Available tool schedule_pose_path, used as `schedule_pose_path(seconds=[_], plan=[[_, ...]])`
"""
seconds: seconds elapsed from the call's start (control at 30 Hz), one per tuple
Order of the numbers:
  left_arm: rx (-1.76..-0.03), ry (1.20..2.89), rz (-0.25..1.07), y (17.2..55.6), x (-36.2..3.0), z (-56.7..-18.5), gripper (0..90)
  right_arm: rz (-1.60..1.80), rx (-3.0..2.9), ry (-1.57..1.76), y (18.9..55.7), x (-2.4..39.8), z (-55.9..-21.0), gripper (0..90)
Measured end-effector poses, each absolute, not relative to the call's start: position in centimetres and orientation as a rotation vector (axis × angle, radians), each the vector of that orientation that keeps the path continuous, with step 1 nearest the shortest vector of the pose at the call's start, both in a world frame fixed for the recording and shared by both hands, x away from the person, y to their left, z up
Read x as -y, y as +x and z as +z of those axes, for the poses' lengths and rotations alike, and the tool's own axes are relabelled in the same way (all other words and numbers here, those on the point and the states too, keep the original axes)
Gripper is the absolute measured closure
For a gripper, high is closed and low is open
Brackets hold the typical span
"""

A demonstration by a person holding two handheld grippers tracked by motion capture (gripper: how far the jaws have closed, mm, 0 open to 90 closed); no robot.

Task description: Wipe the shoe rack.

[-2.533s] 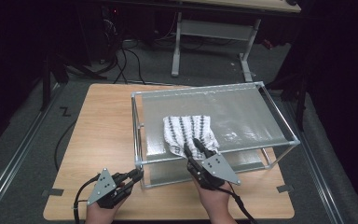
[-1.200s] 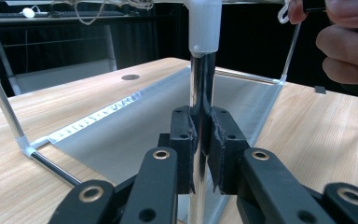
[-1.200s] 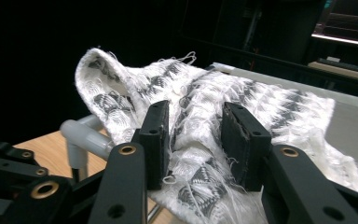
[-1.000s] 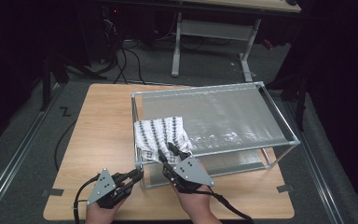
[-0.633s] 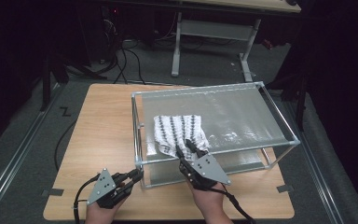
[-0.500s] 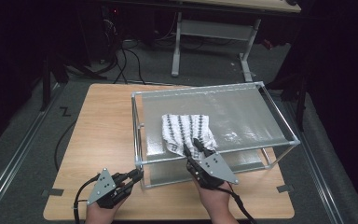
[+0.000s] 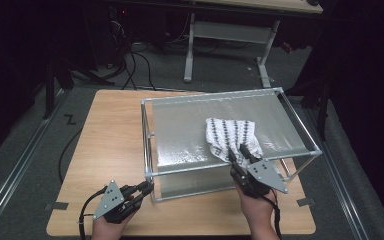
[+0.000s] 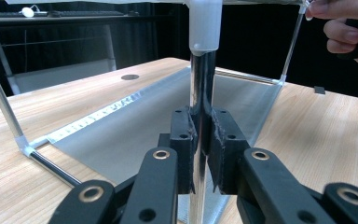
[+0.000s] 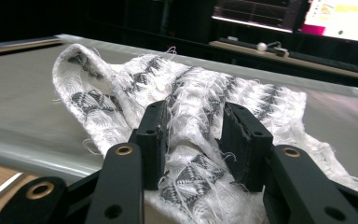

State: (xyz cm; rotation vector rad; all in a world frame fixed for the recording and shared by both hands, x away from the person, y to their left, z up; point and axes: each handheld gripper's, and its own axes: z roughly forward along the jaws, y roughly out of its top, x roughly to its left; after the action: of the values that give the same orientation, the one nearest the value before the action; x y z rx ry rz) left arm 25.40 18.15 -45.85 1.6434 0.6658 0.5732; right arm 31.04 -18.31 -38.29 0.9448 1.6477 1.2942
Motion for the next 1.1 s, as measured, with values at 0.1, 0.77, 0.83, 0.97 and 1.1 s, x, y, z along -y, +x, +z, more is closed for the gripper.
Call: schedule_pose_path(seconds=[0.1,0.77,0.83,0.97,1.1], plan=[[-0.665,1.643,0.573,25.4,-18.2,-45.9,80.7,1.270,-1.628,0.975,31.4,20.0,-38.2,60.9],[-0.665,1.645,0.575,25.4,-18.1,-45.9,80.7,1.120,-1.478,1.136,33.7,29.7,-38.0,60.9],[-0.665,1.645,0.575,25.4,-18.1,-45.9,80.7,1.092,-1.475,1.150,34.1,30.5,-37.8,60.9],[-0.665,1.645,0.575,25.4,-18.1,-45.9,80.7,1.080,-1.469,1.156,34.4,31.1,-37.8,60.9],[-0.666,1.644,0.575,25.4,-18.1,-45.9,80.7,1.089,-1.464,1.160,34.5,31.1,-38.0,61.2]])
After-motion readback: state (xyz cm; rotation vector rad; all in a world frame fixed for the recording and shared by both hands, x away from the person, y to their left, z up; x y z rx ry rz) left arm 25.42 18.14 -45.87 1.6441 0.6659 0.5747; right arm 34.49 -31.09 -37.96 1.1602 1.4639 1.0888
